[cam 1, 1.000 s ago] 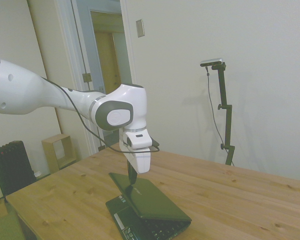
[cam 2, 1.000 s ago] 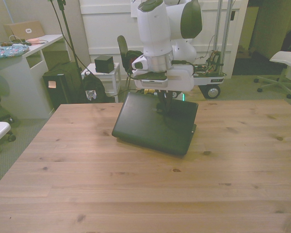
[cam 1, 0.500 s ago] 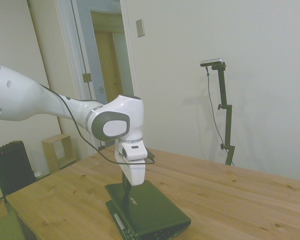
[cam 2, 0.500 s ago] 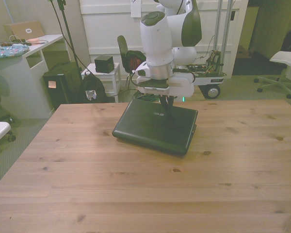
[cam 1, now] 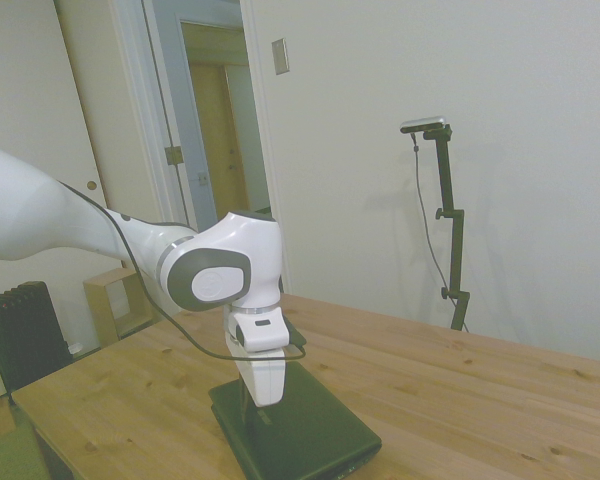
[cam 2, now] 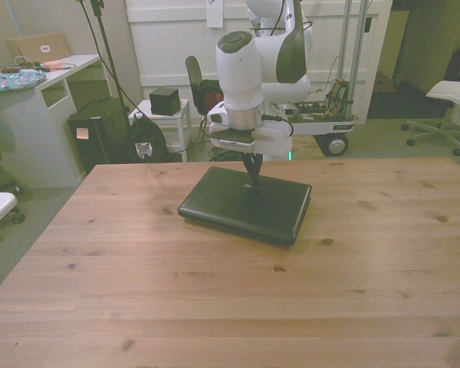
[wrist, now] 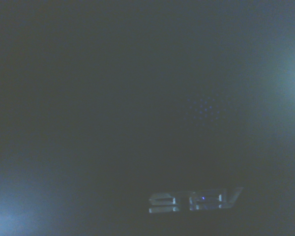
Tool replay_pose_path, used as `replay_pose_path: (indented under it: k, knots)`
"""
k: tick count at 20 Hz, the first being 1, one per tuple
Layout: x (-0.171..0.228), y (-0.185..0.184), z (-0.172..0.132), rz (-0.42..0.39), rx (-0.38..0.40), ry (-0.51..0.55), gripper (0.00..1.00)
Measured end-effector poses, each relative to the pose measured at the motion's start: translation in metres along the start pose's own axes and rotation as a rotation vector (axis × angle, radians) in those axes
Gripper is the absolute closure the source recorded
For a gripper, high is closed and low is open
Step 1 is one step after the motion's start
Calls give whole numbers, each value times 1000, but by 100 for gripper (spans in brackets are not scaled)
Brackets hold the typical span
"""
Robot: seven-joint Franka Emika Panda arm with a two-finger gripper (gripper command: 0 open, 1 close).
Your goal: Close the laptop
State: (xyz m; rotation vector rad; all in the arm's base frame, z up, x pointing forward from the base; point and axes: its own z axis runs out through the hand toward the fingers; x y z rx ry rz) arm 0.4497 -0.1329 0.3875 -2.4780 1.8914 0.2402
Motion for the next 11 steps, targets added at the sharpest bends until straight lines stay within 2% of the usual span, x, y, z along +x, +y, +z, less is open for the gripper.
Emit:
replay_pose_path:
  k: [11]
  knots:
    - [1,2,7,1,-5,1,100]
